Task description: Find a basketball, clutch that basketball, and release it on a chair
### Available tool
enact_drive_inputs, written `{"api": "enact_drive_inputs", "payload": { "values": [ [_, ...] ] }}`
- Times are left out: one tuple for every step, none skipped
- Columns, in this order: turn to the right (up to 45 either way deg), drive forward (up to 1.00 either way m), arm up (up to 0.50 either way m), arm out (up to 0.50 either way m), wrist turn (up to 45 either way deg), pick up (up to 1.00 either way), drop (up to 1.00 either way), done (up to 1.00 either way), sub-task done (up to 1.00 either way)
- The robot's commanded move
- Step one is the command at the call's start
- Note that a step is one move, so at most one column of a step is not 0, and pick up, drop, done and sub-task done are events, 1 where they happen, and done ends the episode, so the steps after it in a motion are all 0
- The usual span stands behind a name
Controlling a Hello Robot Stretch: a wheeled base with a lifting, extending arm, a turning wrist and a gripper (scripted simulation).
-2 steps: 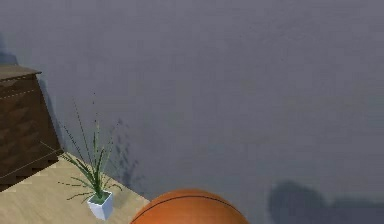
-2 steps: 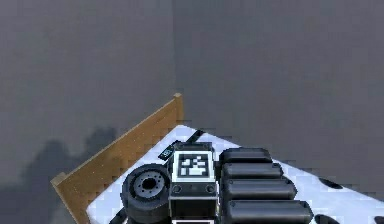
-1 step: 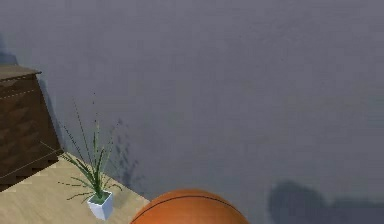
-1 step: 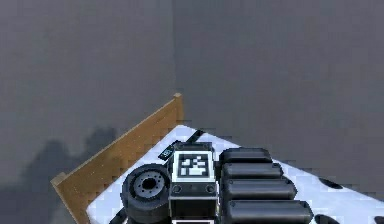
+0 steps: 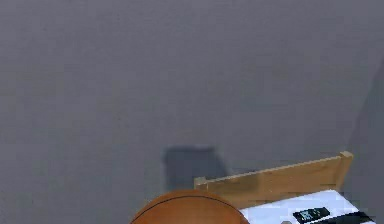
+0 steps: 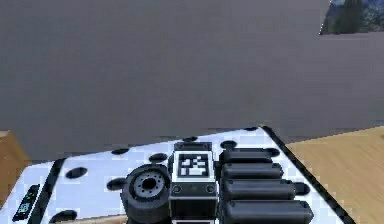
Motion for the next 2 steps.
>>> {"api": "enact_drive_inputs", "payload": {
  "values": [
    [-45.0, 0.0, 0.0, 0.0, 0.0, 0.0, 0.0, 0.0, 0.0],
    [27.0, 0.0, 0.0, 0.0, 0.0, 0.0, 0.0, 0.0, 0.0]
  ]
}}
